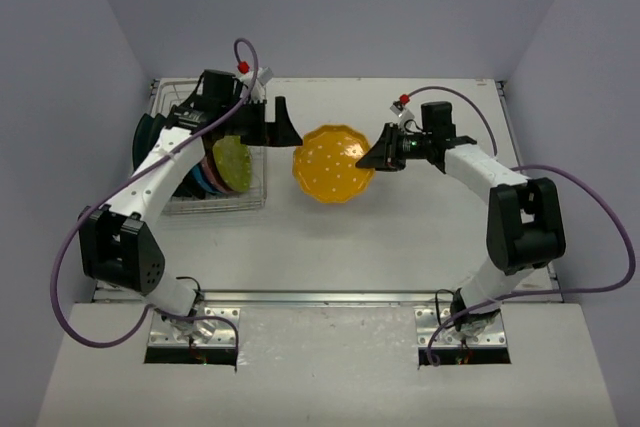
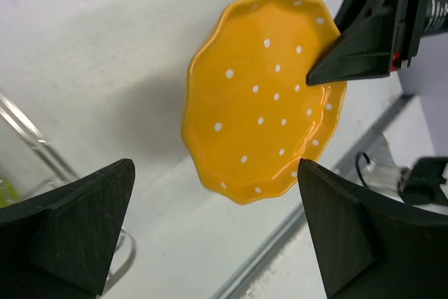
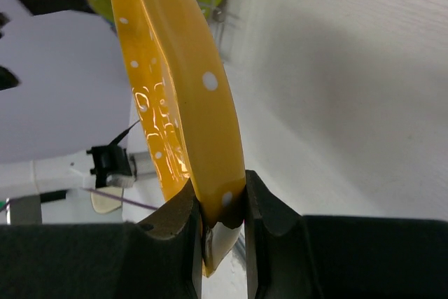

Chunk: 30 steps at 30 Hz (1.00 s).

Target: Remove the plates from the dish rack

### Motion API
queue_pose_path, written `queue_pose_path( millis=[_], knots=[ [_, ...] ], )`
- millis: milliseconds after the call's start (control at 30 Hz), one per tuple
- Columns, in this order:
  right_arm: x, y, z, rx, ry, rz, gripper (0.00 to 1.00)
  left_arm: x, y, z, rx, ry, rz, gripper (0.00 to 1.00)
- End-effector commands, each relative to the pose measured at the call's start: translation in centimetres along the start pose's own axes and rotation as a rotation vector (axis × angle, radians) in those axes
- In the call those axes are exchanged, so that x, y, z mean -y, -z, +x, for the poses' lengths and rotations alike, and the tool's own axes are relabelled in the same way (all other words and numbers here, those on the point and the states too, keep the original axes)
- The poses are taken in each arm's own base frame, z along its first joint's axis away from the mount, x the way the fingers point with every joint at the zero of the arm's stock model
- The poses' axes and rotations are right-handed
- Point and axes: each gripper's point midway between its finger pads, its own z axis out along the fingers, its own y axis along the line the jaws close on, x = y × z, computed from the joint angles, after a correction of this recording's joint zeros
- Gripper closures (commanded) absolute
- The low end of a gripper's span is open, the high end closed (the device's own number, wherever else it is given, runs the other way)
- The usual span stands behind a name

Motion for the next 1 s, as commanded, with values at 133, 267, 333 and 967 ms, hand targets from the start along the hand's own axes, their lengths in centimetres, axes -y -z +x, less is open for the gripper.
queue_pose_path(
  millis=[133,267,333,967],
  knots=[
    [2.2,-2.2,-8.3,0.129,-0.023,0.068,1.0,-2.5,8.6,-8.7,0.378,-0.184,-0.429,0.0],
    [5.4,-5.2,-10.5,0.11,-0.078,0.076,1.0,-3.3,9.4,-7.7,0.369,-0.202,-0.486,0.0],
    [5.9,-6.2,-12.1,0.116,-0.082,0.062,1.0,-3.8,9.6,-7.0,0.358,-0.206,-0.509,0.0],
    [16.1,-11.8,-14.2,0.159,-0.233,0.226,0.98,-8.1,11.3,-4.8,0.37,-0.181,-0.734,0.0]
  ],
)
